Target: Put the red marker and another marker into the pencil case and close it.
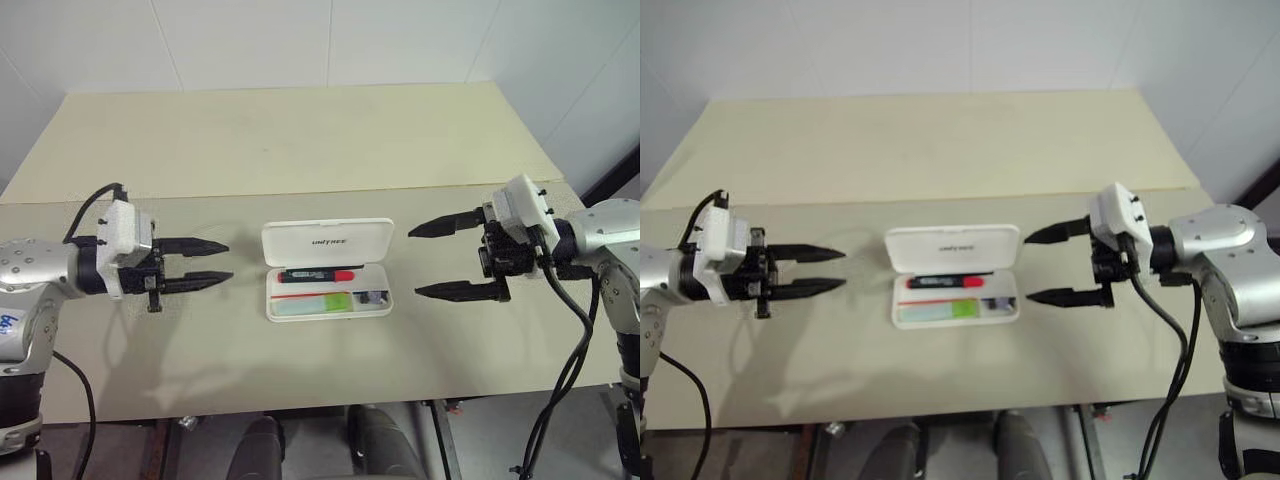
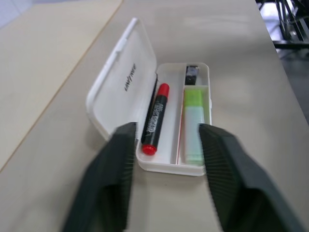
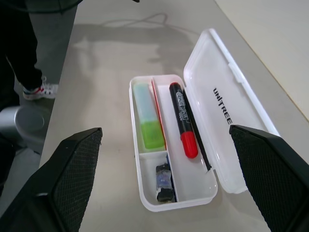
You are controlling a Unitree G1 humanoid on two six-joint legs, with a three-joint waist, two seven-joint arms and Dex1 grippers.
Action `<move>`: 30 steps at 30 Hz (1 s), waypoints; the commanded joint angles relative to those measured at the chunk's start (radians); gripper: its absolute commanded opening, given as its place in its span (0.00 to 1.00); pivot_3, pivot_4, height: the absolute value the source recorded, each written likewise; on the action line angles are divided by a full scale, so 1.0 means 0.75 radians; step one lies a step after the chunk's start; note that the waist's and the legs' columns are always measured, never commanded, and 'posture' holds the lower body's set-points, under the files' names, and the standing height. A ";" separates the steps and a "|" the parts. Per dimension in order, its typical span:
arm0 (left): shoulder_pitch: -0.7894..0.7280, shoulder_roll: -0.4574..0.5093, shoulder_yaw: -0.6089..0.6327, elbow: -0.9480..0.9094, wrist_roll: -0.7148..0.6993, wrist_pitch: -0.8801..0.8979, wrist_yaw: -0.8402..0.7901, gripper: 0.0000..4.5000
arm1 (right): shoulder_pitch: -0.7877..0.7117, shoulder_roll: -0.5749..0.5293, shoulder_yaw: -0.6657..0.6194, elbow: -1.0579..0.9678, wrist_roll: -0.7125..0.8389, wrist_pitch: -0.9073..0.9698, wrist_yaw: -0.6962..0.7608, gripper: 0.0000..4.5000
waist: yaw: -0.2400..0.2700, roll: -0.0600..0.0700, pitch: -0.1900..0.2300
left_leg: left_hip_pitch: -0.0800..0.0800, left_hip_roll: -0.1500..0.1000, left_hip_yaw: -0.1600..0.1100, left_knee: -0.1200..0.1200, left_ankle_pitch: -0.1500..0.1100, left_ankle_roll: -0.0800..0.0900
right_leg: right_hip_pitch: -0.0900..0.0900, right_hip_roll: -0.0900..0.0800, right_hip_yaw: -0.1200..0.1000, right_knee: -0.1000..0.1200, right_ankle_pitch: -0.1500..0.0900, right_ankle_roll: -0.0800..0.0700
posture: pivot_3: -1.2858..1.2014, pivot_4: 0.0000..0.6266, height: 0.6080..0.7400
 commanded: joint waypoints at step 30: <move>-0.525 -0.390 -0.344 0.628 0.317 -0.185 0.270 0.01 | -0.148 0.132 0.044 -0.011 0.127 0.051 -0.099 1.00 | 0.004 0.000 0.000 | -0.004 -0.001 -0.001 0.004 -0.001 0.000 | -0.001 0.000 0.000 -0.001 0.003 0.005 | 0.52 0.24 1.00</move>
